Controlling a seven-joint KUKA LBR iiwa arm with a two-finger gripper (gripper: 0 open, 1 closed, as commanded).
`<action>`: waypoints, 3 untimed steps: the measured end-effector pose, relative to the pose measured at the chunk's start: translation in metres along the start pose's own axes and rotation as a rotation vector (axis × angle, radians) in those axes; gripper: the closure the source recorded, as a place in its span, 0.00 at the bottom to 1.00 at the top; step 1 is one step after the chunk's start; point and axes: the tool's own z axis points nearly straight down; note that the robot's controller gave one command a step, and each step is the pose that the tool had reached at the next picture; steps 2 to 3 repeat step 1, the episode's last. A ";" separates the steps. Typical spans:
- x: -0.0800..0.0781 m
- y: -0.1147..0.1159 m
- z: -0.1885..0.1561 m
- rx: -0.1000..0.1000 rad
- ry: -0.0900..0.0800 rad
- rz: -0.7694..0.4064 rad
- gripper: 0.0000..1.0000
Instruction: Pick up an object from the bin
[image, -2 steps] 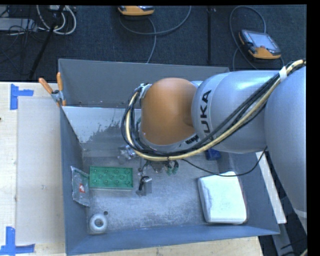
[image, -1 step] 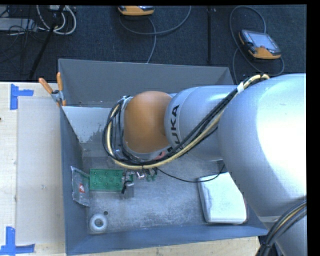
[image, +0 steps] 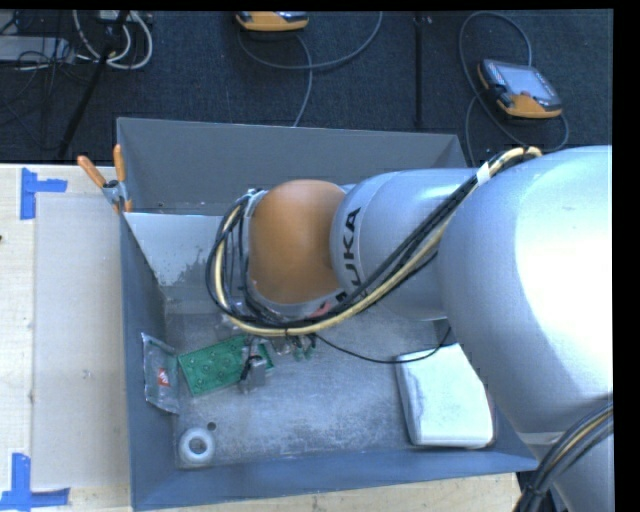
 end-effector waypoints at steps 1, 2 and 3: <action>0.006 -0.015 -0.153 0.001 -0.009 0.031 1.00; 0.006 -0.015 -0.153 0.001 -0.009 0.031 1.00; 0.006 -0.015 -0.153 0.001 -0.009 0.031 1.00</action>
Offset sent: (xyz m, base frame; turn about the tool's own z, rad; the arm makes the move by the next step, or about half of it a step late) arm -0.0033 -0.0171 0.1487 0.0275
